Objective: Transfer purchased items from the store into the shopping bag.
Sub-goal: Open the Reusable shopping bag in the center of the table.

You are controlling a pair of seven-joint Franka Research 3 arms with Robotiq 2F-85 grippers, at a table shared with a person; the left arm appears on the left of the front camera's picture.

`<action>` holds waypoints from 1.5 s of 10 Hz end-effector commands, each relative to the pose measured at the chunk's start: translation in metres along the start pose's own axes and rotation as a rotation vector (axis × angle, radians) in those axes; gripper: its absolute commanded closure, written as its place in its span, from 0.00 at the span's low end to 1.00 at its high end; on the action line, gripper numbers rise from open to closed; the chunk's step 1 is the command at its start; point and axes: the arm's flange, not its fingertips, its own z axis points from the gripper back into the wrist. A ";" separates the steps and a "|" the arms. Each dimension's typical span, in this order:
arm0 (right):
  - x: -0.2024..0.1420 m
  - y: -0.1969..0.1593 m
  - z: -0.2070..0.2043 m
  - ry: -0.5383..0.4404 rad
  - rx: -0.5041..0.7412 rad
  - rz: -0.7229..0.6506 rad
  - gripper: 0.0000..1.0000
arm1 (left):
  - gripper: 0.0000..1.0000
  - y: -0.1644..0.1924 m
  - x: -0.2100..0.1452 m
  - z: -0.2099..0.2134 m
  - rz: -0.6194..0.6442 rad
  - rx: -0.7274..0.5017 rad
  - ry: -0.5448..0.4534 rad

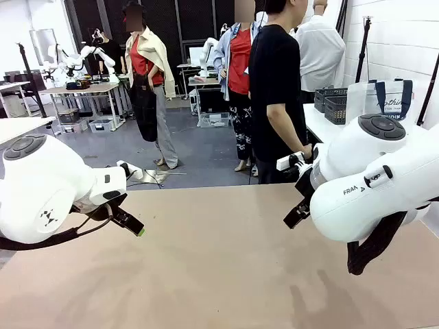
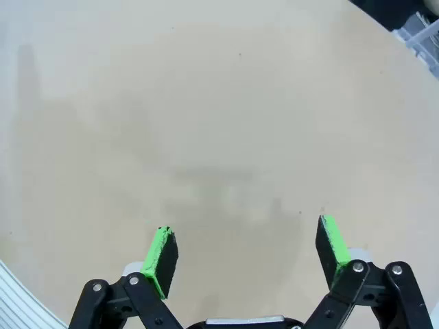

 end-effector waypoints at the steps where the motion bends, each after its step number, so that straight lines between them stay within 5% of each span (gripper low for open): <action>1: 0.000 0.000 0.000 0.000 0.000 0.000 0.00 | 0.00 0.000 0.000 0.000 0.000 0.000 0.000; 15: 0.000 0.000 0.000 0.000 0.000 0.000 0.00 | 0.00 0.000 0.000 0.000 0.000 0.000 0.000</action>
